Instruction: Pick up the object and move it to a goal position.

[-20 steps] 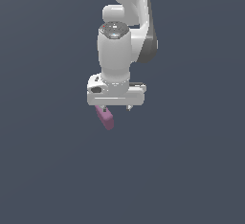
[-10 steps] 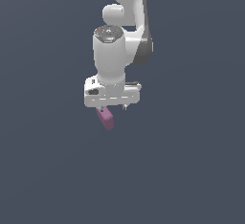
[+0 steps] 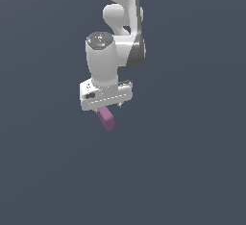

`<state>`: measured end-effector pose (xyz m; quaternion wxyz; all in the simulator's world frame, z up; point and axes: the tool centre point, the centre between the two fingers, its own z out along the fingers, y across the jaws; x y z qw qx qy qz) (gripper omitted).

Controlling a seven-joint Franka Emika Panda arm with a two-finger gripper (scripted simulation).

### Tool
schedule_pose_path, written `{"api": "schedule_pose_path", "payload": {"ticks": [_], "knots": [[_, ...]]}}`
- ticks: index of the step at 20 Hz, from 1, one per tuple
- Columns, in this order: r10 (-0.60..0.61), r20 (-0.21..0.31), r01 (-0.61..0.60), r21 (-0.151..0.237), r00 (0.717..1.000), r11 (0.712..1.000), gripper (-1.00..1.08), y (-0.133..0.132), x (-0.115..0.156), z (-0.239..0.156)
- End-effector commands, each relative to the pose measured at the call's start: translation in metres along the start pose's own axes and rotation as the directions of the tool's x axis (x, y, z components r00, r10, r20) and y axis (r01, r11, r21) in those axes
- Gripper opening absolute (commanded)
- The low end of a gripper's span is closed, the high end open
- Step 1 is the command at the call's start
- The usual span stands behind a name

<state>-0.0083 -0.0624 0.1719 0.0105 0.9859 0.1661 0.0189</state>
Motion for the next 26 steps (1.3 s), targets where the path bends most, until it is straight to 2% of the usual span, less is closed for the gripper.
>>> {"api": "schedule_pose_path", "payload": {"ticks": [1,13,26], "knots": [[-0.054,0.007,0.054,0.005,0.998,0.999,1.0,0.004,-0.007,0.005],[-0.234,0.023,0.234,0.029,0.972,0.972,1.0,0.016,-0.032,0.022],[-0.264,0.025,0.263,0.034,0.964,0.964,1.0,0.018,-0.037,0.03]]}}
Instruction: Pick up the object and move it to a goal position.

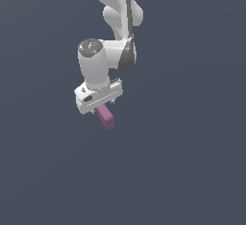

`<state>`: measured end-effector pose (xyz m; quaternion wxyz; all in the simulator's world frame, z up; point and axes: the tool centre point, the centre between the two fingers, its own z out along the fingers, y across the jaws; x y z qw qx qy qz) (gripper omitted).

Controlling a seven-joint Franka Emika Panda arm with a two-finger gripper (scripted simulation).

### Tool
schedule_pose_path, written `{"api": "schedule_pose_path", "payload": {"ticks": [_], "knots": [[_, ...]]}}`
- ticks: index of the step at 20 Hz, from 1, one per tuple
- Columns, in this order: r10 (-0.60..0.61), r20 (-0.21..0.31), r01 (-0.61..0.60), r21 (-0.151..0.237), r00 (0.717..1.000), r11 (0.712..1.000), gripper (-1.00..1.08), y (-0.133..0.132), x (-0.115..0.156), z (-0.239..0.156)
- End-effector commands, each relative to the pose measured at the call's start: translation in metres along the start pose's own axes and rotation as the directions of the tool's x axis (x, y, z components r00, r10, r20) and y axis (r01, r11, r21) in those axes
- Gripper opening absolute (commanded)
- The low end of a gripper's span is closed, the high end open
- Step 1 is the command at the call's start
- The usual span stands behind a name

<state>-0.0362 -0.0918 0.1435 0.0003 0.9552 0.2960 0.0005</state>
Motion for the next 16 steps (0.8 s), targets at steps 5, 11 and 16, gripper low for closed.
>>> {"api": "schedule_pose_path", "payload": {"ticks": [5,11,16], "knots": [[-0.002,0.001,0.002,0.001,1.0,1.0,1.0,-0.001,-0.001,0.024],[-0.004,0.001,0.004,0.001,1.0,1.0,1.0,-0.001,-0.001,0.046],[-0.004,0.001,0.004,0.001,1.0,1.0,-1.0,0.0,-0.001,0.048]]}}
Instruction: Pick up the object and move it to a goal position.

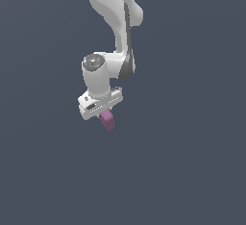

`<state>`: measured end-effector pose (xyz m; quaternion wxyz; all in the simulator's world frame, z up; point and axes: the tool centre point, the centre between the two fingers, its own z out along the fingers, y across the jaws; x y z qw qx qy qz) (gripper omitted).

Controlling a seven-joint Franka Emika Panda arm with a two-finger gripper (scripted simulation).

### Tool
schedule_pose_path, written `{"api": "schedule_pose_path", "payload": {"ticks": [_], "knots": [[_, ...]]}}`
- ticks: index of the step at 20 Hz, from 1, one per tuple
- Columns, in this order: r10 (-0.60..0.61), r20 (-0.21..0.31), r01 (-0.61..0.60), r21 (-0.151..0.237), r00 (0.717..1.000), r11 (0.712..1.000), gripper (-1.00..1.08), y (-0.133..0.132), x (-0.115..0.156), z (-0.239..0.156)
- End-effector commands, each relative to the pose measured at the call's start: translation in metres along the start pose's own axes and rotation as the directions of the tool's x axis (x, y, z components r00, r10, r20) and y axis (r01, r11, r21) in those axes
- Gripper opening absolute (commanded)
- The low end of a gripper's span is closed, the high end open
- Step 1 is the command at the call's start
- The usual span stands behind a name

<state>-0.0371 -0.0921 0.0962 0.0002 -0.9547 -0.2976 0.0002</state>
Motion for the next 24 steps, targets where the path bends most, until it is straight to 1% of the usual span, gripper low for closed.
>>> {"api": "schedule_pose_path", "payload": {"ticks": [1,10,14,19,24], "knots": [[0.0,0.0,0.0,0.0,1.0,1.0,-1.0,0.0,0.0,0.001],[0.0,0.0,0.0,-0.001,1.0,1.0,-1.0,0.0,0.0,0.0],[0.0,0.0,0.0,-0.001,1.0,1.0,-1.0,0.001,0.005,-0.001],[0.0,0.0,0.0,-0.001,1.0,1.0,-1.0,0.005,0.019,-0.003],[0.0,0.0,0.0,-0.001,1.0,1.0,-1.0,0.011,0.042,-0.007]]}}
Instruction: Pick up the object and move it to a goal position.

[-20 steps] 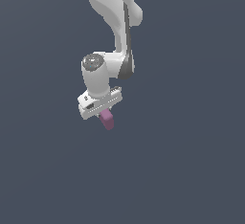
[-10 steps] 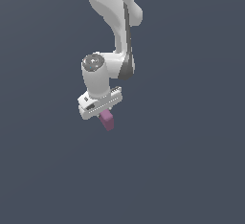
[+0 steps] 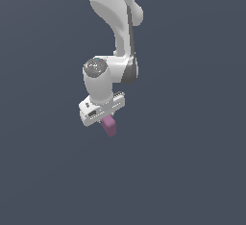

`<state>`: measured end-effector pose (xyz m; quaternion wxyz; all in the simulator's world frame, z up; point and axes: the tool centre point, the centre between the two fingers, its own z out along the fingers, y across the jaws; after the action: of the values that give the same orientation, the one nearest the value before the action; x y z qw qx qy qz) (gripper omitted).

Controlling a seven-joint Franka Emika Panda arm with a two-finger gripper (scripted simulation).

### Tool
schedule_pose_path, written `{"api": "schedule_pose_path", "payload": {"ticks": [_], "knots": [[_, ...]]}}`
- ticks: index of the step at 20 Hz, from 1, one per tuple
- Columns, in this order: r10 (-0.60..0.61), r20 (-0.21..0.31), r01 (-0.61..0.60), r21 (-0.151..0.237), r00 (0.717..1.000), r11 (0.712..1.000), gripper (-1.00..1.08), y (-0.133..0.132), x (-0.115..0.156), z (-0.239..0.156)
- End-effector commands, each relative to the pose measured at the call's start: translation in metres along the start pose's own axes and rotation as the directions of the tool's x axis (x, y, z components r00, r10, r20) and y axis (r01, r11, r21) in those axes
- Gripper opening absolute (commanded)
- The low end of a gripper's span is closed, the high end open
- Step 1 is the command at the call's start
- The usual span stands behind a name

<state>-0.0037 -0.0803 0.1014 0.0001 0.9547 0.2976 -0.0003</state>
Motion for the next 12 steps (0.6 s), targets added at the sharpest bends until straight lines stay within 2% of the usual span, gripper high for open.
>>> {"api": "schedule_pose_path", "payload": {"ticks": [1,12], "knots": [[0.0,-0.001,0.0,0.0,1.0,1.0,-1.0,0.003,0.013,-0.002],[0.0,-0.001,0.0,0.0,1.0,1.0,-1.0,0.021,0.077,-0.013]]}}
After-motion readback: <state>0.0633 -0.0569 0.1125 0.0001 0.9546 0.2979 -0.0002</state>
